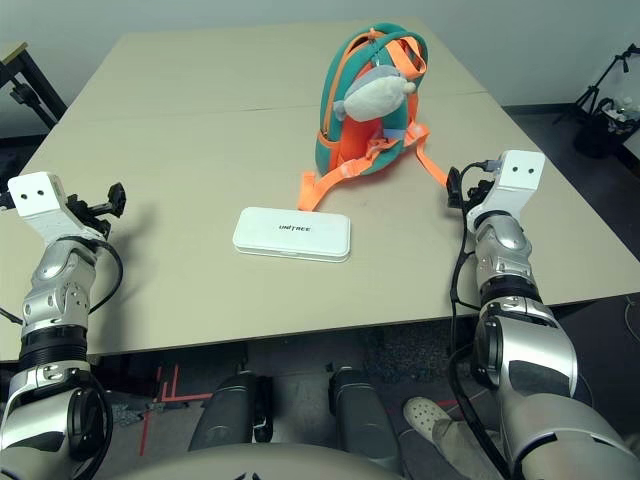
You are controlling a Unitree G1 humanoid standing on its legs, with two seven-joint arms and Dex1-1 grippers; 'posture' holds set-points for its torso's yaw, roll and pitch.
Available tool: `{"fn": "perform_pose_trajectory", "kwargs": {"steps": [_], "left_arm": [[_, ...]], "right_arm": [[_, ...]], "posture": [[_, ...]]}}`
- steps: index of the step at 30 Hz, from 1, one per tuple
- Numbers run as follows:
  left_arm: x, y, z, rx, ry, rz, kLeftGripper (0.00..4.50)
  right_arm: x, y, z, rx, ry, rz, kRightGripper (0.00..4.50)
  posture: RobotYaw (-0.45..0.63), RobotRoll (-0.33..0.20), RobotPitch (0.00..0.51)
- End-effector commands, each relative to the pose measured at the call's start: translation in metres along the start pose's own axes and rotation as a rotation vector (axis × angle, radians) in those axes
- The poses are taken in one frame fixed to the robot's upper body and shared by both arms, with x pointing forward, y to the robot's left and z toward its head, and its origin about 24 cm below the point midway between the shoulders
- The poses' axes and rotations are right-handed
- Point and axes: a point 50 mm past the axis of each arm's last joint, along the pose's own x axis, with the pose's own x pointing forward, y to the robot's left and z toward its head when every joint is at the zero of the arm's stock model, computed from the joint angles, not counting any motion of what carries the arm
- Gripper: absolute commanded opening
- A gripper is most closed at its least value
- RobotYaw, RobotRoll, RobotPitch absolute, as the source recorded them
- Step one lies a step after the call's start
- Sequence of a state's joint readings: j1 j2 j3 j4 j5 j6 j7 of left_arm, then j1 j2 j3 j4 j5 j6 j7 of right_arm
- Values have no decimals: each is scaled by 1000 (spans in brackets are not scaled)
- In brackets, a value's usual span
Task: Put the pencil case into the backpack and zip it.
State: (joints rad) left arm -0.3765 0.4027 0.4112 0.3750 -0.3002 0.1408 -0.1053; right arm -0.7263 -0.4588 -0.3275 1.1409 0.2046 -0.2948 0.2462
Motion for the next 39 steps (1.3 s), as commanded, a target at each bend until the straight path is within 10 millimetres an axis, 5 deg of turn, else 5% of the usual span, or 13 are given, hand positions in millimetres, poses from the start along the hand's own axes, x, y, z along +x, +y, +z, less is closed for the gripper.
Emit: {"fn": "perform_pose_trajectory", "kwargs": {"steps": [1,6,9,12,19,25,39], "left_arm": [[0,5,-2,13,9,22,4500],[3,6,3,23,9,-3,4500],[4,-4,5,-163,65,-103,4500],[-1,-28,4,-432,237,-321,4500],[-19,-51,10,-581,512,-640,4500],[-28,-65,24,-556,519,-913,4500],[-22,-66,24,-939,869,-1033,4500]], "right_arm": [[2,2,3,-6,-8,3,4456],[3,0,9,-13,-35,29,4456],[-3,-5,11,-59,-48,105,3900],[-15,-1,6,-199,-30,284,2769],[-46,20,1,-491,52,627,35],[-53,36,13,-541,50,726,35],[-53,60,14,-567,58,840,35]], "posture": [[-10,0,58],[-14,0,58],[-28,0,62],[-51,0,69],[-82,0,75],[-101,0,82],[-115,0,79]]}}
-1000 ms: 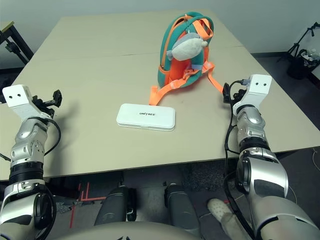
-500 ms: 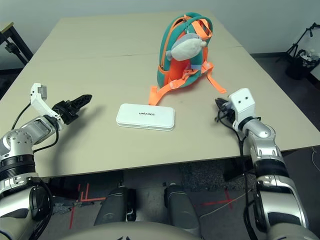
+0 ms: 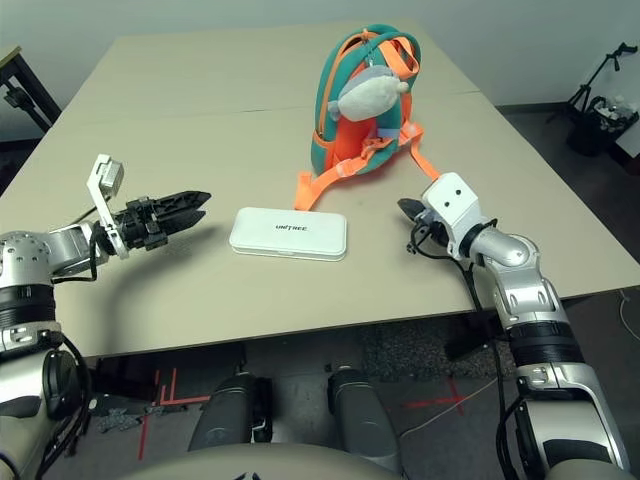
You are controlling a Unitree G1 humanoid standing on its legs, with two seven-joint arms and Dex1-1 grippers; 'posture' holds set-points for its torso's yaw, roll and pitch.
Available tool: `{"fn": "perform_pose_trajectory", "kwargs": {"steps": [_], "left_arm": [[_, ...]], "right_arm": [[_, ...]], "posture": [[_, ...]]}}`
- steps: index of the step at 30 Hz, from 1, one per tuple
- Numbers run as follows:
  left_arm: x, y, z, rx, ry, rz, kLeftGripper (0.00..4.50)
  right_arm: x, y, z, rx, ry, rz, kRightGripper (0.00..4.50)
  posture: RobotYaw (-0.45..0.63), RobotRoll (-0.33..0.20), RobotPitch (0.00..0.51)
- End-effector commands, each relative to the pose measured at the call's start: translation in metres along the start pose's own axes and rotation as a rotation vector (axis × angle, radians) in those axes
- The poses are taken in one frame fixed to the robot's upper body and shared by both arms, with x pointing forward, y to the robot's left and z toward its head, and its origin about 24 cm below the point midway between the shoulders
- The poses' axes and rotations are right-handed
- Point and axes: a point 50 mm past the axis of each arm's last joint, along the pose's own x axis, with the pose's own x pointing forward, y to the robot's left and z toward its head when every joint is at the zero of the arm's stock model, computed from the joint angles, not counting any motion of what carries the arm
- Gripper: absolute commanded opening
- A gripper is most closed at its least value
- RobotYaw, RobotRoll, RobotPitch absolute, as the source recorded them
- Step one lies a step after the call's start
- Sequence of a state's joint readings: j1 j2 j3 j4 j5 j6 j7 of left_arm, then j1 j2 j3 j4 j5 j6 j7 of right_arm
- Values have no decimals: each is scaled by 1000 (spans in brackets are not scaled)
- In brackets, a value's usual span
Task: Put the pencil case into the backpack and zip it.
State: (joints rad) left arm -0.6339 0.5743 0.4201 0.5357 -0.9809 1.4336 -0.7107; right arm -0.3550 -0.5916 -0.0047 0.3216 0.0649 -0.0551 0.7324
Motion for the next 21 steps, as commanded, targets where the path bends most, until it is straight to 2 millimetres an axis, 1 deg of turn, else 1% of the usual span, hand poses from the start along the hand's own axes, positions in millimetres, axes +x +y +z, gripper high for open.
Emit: {"fn": "perform_pose_trajectory", "kwargs": {"steps": [1,4,7,11,21], "left_arm": [[-1,1,4,-56,20,-13,4500],[1,0,5,-92,36,-47,4500],[1,5,3,-99,64,-28,4500],[0,17,-2,-116,113,52,4500],[5,36,-4,-107,122,119,4500]], "right_arm": [[7,4,3,-18,-1,40,35],[11,4,7,-29,-12,48,35],[13,4,11,-41,-23,59,35],[13,5,14,-53,-29,68,35],[17,14,20,-97,-31,131,35]], "posture": [[-117,0,80],[-120,0,77],[-129,0,76],[-130,0,77],[-130,0,88]]}}
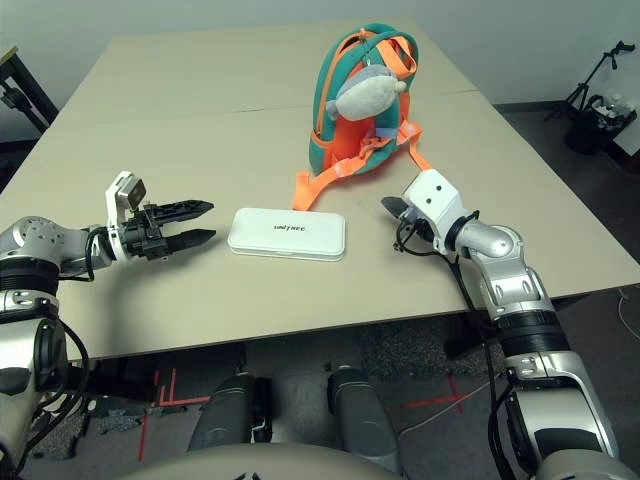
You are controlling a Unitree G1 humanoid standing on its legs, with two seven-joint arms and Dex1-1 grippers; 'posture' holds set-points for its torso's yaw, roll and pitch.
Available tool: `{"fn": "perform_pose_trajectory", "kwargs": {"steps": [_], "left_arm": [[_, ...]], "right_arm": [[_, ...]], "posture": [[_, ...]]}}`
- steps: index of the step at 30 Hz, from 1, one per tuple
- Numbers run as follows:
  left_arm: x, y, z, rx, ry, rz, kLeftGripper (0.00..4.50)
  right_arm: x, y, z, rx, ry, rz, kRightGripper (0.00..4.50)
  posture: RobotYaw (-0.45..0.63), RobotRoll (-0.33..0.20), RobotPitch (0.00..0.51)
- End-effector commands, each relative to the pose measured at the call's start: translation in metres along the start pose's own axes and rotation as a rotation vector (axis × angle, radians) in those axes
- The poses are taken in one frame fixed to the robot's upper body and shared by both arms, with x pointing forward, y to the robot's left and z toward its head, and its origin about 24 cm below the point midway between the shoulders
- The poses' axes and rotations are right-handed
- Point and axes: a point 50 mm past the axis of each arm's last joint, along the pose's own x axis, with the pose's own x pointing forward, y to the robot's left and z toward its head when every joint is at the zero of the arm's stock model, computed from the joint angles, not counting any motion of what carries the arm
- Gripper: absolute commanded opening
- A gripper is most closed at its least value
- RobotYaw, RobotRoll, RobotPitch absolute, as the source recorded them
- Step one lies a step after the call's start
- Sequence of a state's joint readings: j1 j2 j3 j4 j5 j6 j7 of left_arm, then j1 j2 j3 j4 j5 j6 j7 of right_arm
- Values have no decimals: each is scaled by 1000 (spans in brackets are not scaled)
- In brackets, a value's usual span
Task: Put the pencil case into the backpack and zip it.
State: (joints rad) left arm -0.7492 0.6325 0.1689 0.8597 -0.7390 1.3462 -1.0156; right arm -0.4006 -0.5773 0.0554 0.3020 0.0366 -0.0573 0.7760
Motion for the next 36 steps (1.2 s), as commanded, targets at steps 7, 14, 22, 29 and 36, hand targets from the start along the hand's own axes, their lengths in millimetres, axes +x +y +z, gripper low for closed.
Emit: {"fn": "perform_pose_trajectory", "kwargs": {"steps": [7,14,22,29,36], "left_arm": [[13,11,4,30,-1,77,4500],[17,16,4,46,24,111,4500],[14,17,5,52,24,126,4500],[12,18,5,68,39,134,4500],[14,20,4,93,50,145,4500]], "right_arm": [[4,10,2,-67,37,79,35],[7,21,-4,-158,96,155,35],[22,37,-5,-220,119,262,35],[37,47,-2,-250,126,332,35],[48,53,2,-268,110,358,35]], "posture": [[-139,0,92],[-143,0,94],[-132,0,91],[-120,0,88],[-117,0,85]]}}
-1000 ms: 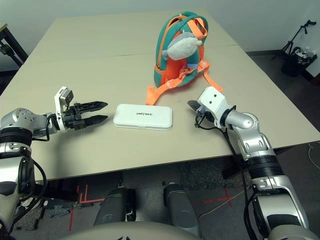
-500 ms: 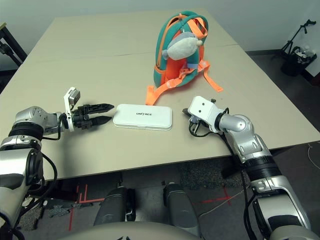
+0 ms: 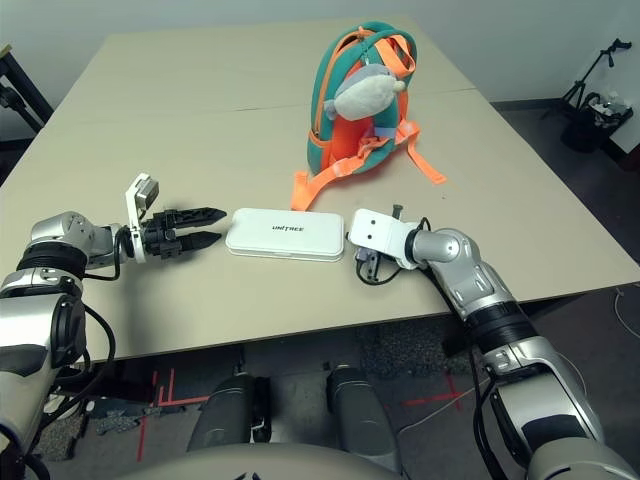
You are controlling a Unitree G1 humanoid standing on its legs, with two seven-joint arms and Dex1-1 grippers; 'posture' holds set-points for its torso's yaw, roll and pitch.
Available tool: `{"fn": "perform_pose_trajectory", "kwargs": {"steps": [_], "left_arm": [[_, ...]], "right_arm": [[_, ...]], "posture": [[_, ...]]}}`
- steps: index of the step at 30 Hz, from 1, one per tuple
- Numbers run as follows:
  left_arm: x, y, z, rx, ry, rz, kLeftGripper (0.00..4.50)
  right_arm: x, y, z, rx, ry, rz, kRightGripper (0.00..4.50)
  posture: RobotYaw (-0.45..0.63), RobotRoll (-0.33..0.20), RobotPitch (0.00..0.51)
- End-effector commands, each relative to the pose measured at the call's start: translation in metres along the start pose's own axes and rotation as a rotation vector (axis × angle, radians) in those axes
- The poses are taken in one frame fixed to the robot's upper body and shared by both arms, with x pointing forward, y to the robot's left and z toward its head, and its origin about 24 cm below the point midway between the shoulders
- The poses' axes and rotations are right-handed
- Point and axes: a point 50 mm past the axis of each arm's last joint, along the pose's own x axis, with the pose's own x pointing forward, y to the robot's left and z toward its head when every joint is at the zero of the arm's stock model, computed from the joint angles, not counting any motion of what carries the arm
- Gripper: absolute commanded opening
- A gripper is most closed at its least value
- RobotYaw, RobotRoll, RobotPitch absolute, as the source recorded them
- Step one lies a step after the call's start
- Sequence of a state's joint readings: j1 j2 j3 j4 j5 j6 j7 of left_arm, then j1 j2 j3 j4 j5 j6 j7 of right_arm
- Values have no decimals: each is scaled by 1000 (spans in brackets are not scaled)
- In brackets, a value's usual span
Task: Put the pencil case into the backpack and zip it.
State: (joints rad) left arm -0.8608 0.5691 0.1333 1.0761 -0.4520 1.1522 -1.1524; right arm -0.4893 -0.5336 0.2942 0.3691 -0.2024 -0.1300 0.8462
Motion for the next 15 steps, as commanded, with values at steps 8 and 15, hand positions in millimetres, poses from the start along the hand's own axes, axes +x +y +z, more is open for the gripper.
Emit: {"fn": "perform_pose_trajectory", "kwargs": {"steps": [8,15], "left_arm": [[1,4,-1,22,16,46,4500],[4,3,0,59,19,37,4500]], "right_arm": [[21,7,9,-26,-39,55,35],[28,6,16,-33,-69,57,35]], "posture": [[-120,0,82],[-122,0,76]]}}
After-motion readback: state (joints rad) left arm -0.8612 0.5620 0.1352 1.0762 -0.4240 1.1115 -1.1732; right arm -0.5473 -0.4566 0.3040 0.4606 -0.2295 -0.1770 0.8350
